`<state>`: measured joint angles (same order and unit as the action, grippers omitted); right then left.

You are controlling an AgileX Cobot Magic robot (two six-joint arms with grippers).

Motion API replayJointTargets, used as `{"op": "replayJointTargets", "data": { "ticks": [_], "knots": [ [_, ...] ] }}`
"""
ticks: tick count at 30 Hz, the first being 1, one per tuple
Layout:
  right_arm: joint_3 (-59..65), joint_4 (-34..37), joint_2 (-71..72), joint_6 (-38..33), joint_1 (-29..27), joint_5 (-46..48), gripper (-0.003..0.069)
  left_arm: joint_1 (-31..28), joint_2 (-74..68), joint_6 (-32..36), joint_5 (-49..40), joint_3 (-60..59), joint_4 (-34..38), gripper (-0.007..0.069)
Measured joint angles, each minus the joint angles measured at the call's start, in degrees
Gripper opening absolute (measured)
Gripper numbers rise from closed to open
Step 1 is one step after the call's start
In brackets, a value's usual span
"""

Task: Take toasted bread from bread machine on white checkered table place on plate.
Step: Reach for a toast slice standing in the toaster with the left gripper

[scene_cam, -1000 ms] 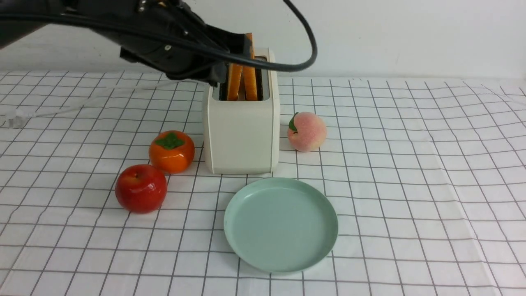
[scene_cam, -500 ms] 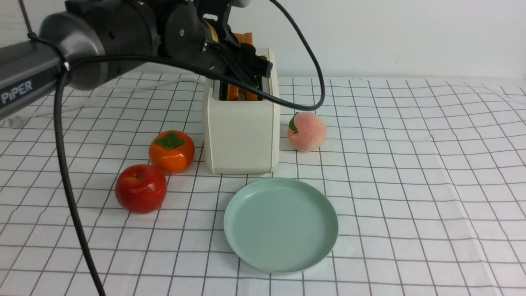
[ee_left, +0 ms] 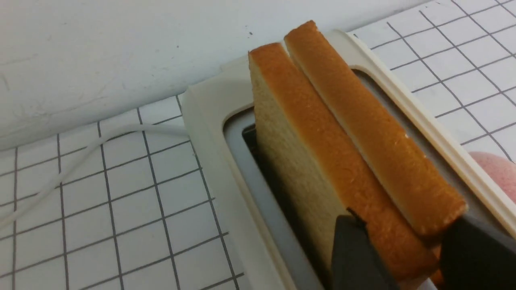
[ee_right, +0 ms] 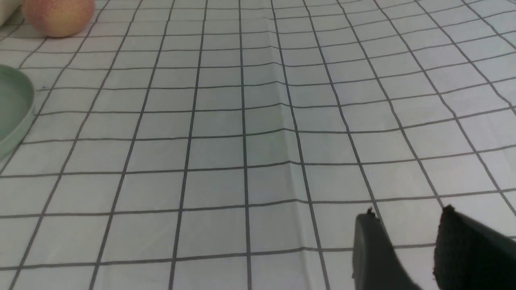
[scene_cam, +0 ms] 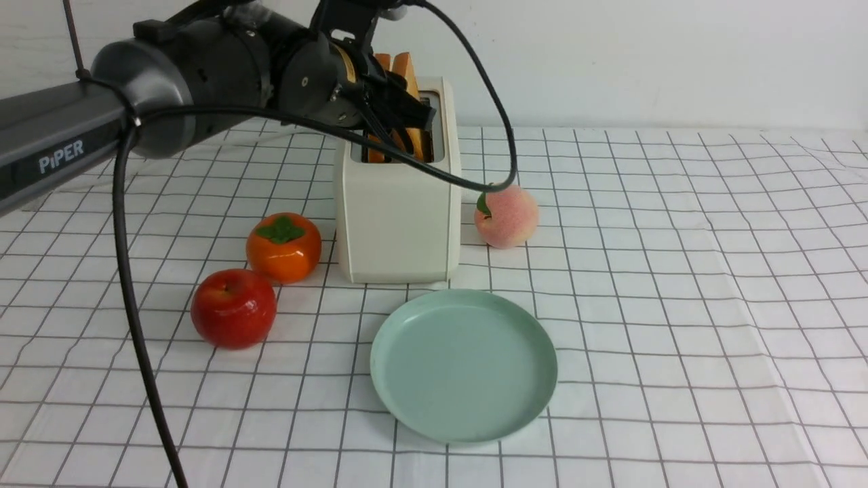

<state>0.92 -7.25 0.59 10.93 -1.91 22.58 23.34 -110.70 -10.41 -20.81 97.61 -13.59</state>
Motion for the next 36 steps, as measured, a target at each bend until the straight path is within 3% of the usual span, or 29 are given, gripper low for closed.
{"op": "replayJointTargets", "data": {
  "ticks": [36],
  "knots": [
    [0.0, 0.0, 0.0, -0.1, 0.0, 0.0, 0.024, -0.4, 1.5, -1.3, -0.4, 0.0, 0.6, 0.0227]
  ]
}}
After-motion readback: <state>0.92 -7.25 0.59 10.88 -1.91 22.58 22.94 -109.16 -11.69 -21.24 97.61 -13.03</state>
